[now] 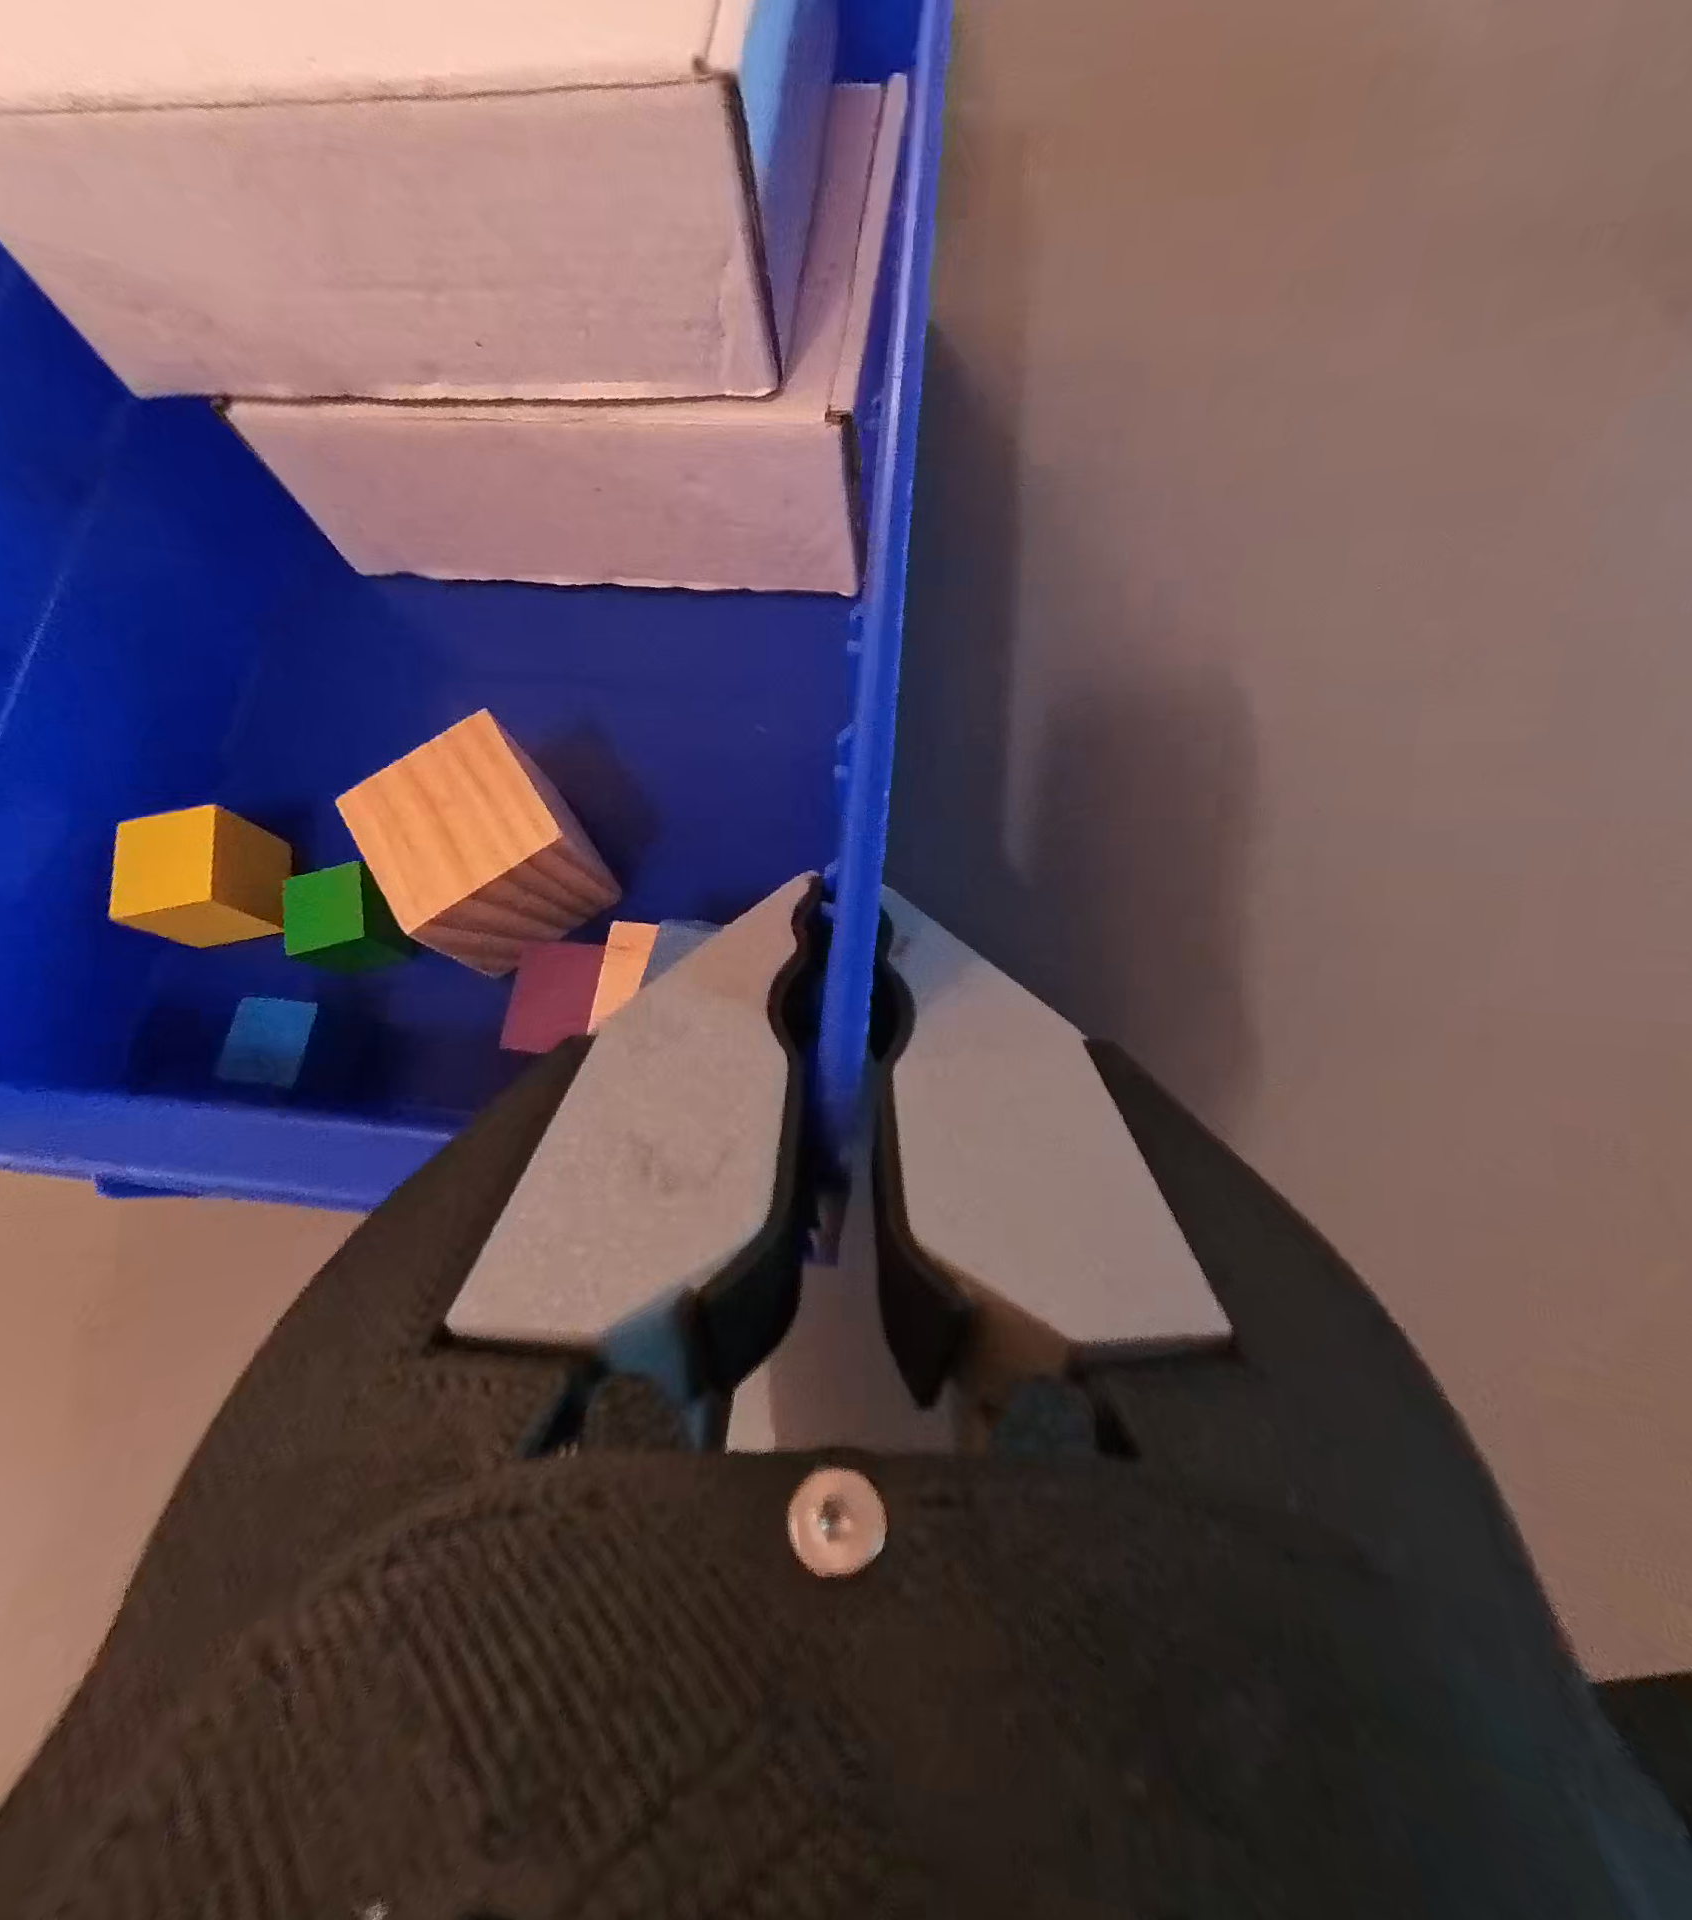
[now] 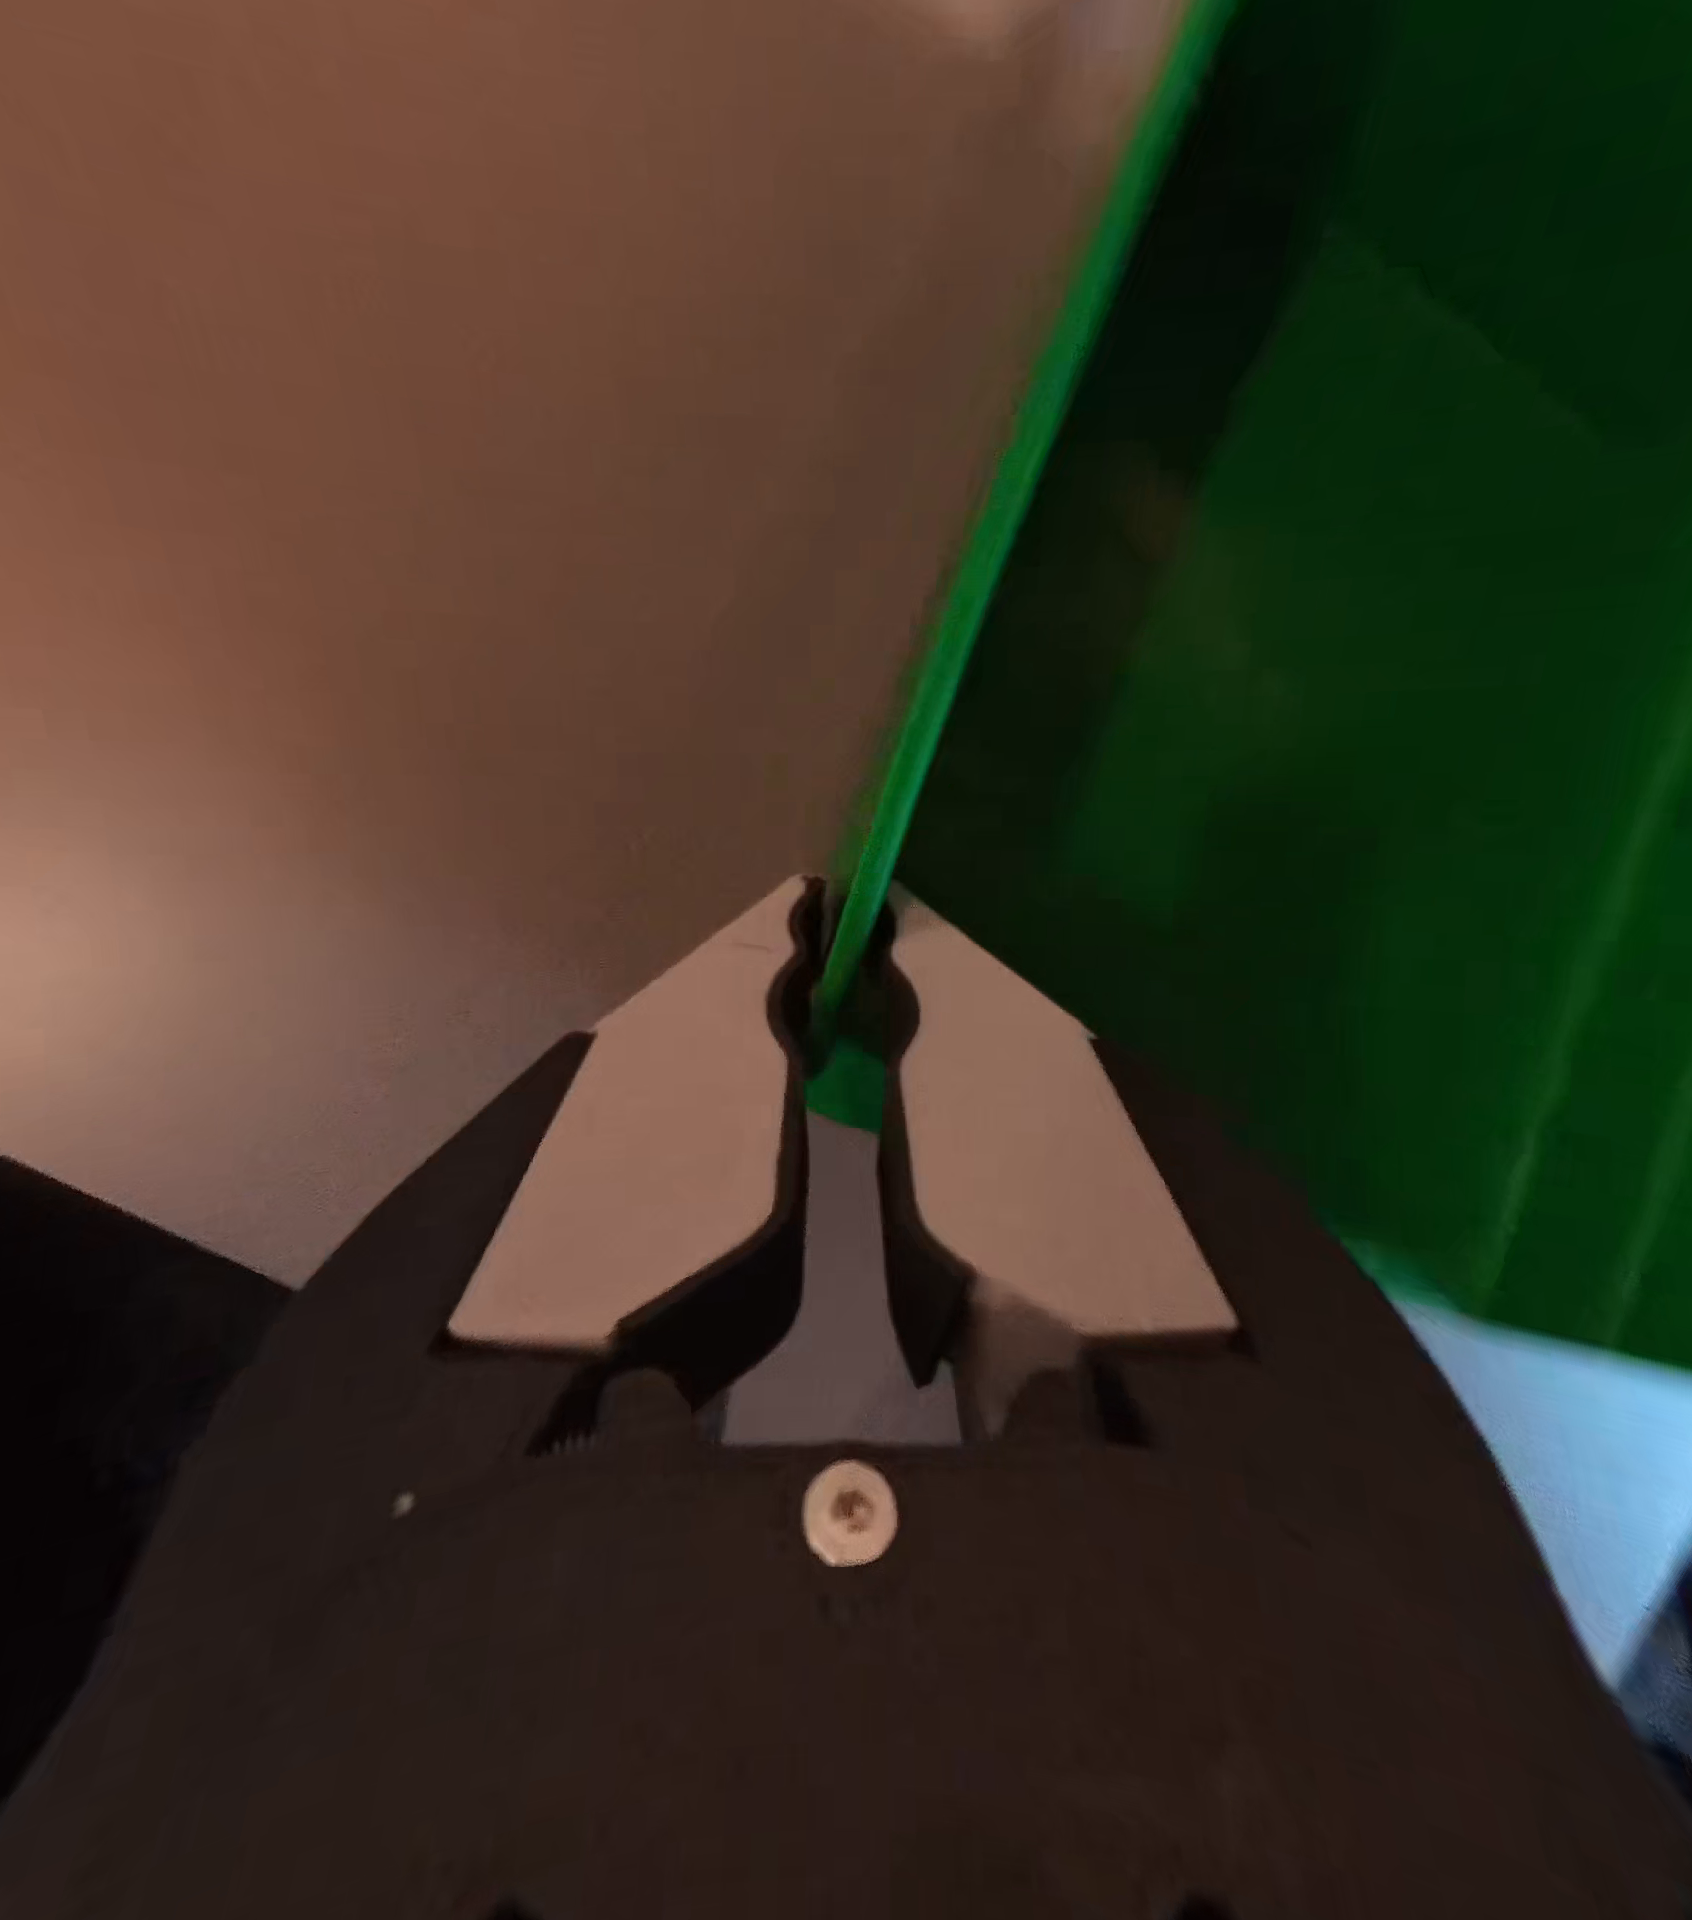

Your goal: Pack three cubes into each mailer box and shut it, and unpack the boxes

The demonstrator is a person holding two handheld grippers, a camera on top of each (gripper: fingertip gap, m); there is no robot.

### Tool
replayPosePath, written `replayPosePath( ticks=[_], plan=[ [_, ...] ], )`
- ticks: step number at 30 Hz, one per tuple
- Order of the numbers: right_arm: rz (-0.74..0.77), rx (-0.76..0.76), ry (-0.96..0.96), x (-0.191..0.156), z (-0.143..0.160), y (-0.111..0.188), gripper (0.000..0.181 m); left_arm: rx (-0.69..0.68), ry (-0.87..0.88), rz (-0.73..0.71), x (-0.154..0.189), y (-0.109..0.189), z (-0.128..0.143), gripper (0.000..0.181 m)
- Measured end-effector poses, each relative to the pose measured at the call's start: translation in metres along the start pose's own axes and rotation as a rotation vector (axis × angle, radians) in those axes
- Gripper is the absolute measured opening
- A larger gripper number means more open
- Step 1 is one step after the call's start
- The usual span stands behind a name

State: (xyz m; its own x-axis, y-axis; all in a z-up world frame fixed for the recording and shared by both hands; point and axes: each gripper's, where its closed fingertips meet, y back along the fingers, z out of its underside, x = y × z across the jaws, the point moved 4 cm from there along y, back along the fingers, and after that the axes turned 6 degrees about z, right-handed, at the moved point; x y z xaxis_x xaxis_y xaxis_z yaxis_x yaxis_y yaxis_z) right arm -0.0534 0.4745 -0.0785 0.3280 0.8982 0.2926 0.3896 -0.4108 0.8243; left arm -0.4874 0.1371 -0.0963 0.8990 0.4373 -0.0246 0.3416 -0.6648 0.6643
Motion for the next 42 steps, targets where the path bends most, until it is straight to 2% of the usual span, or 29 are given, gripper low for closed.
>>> replayPosePath(
  ticks=[1,5,9,11,15,18,22,23,25,28,29,31,32,35,37,39,42],
  plan=[
    [0.036,-0.032,-0.019,0.012,0.010,0.002,0.002,-0.002,0.001,-0.014,0.000,-0.001,0.000,0.003],
    [-0.005,-0.057,-0.197,0.045,0.037,0.006,0.000,0.016,-0.080,-0.029,0.014,-0.006,-0.006,0.005],
    [0.020,-0.059,-0.301,0.068,0.060,0.010,0.002,0.073,-0.038,0.066,0.031,-0.006,-0.014,0.019],
    [0.018,-0.067,-0.344,0.072,0.069,0.015,0.003,0.131,-0.008,0.098,0.035,0.001,-0.021,0.028],
    [0.024,-0.097,-0.320,0.065,0.076,0.025,0.001,0.156,-0.007,0.113,0.038,0.010,-0.027,0.041],
    [0.022,-0.072,-0.266,0.053,0.064,0.030,0.001,0.203,0.033,0.143,0.040,0.016,-0.034,0.048],
    [0.147,0.126,-0.202,0.047,0.024,0.060,0.040,0.338,0.031,0.242,0.063,0.032,-0.053,0.057],
    [0.163,0.198,-0.190,0.042,0.011,0.070,0.046,0.373,0.016,0.267,0.073,0.036,-0.058,0.066],
    [0.104,0.345,-0.156,0.019,-0.015,0.085,0.056,0.386,-0.035,0.297,0.095,0.039,-0.065,0.069],
    [-0.102,0.529,-0.091,-0.035,-0.056,0.094,0.076,0.385,-0.088,0.357,0.135,0.033,-0.069,0.069],
    [-0.165,0.566,-0.075,-0.053,-0.067,0.090,0.084,0.378,-0.107,0.408,0.153,0.028,-0.068,0.070],
    [-0.259,0.590,-0.058,-0.083,-0.086,0.069,0.085,0.337,-0.154,0.489,0.187,0.012,-0.060,0.065],
    [-0.294,0.586,-0.072,-0.095,-0.094,0.053,0.093,0.317,-0.178,0.504,0.200,0.002,-0.055,0.063],
    [-0.368,0.493,-0.103,-0.122,-0.101,-0.005,0.094,0.237,-0.229,0.541,0.229,-0.024,-0.038,0.064],
    [-0.310,0.453,-0.121,-0.123,-0.100,-0.036,0.089,0.200,-0.252,0.519,0.235,-0.035,-0.031,0.063],
    [-0.253,0.421,-0.113,-0.119,-0.097,-0.055,0.088,0.189,-0.273,0.503,0.235,-0.039,-0.031,0.065],
    [-0.252,0.416,-0.145,-0.112,-0.103,-0.068,0.089,0.251,-0.303,0.459,0.226,-0.049,-0.050,0.069]
  ],
)
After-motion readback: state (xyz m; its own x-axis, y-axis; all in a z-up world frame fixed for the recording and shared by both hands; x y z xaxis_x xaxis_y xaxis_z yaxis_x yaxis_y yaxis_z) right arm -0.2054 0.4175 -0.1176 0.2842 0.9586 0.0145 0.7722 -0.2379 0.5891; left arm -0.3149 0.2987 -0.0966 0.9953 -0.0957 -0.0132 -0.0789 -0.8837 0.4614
